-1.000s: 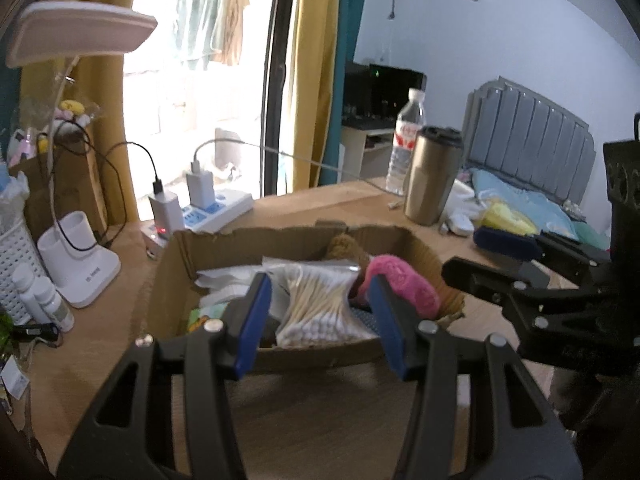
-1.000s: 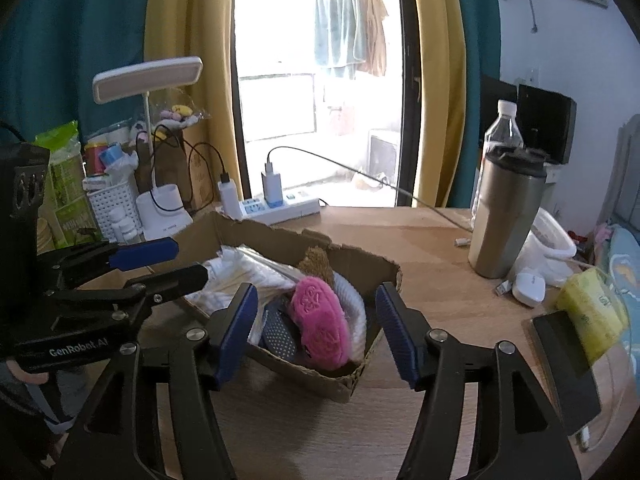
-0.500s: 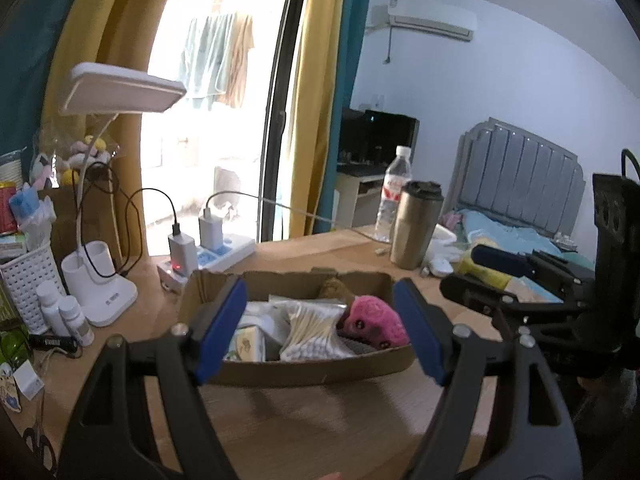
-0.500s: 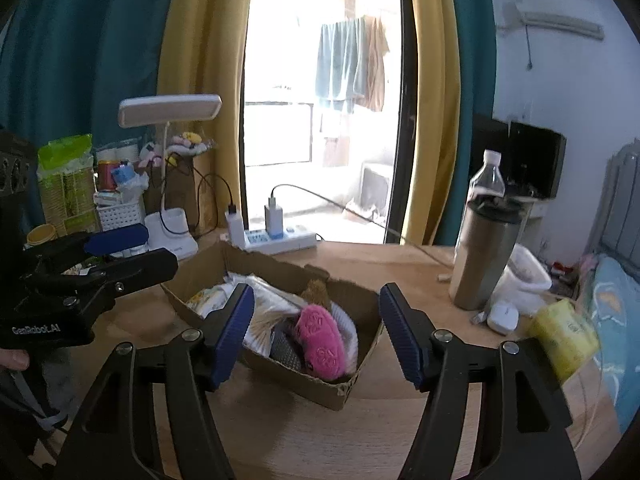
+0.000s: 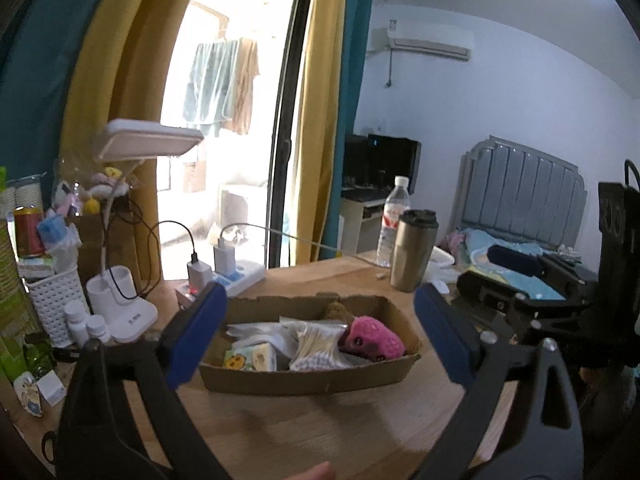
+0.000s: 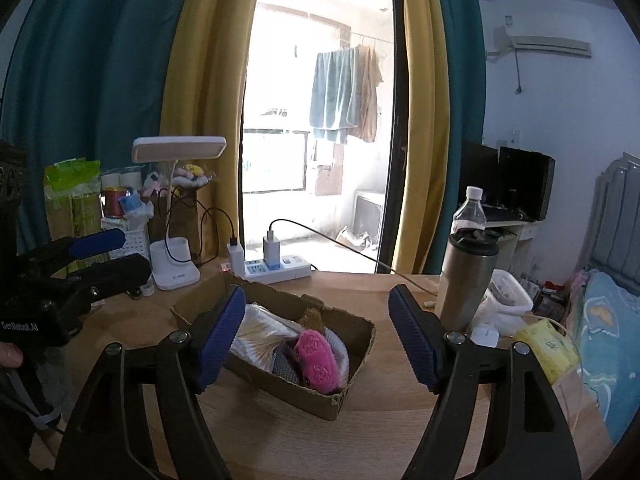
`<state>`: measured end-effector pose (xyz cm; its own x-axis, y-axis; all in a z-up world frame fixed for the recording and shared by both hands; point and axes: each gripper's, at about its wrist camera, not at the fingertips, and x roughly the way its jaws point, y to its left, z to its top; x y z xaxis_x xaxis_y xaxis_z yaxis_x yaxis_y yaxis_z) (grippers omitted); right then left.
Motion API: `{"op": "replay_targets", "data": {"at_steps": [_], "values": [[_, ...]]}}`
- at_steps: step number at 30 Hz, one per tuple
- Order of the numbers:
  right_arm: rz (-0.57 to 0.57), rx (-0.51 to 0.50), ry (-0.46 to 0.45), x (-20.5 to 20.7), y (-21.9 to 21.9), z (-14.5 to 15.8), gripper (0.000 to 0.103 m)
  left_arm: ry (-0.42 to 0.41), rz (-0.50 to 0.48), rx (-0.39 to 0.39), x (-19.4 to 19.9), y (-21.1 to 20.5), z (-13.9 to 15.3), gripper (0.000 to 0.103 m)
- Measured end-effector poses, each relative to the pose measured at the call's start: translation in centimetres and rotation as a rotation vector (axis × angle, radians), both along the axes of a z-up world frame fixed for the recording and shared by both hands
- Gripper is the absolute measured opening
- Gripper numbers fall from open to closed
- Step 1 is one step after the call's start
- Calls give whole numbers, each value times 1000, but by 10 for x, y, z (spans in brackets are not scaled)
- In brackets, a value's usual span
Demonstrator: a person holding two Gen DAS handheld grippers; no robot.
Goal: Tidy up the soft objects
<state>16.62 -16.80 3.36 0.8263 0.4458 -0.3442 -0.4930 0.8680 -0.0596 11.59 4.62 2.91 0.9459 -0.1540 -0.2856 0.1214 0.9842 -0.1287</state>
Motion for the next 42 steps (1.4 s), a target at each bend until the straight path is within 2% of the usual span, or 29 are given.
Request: {"op": "replay_targets", "data": {"at_steps": [10, 15, 19, 30, 42], "values": [[-22, 15, -28, -24, -10, 13, 80, -76, 30, -16, -33, 1, 12, 96], [-51, 55, -29, -40, -17, 12, 80, -95, 27, 19, -48, -9, 15, 96], [-55, 16, -37, -51, -14, 4, 80, -116, 56, 54, -61, -18, 12, 96], [-86, 7, -65, -56, -18, 3, 80, -110, 77, 32, -68, -18, 8, 97], [-97, 5, -48, -52, -21, -1, 80, -96, 59, 18, -66, -20, 8, 97]]}}
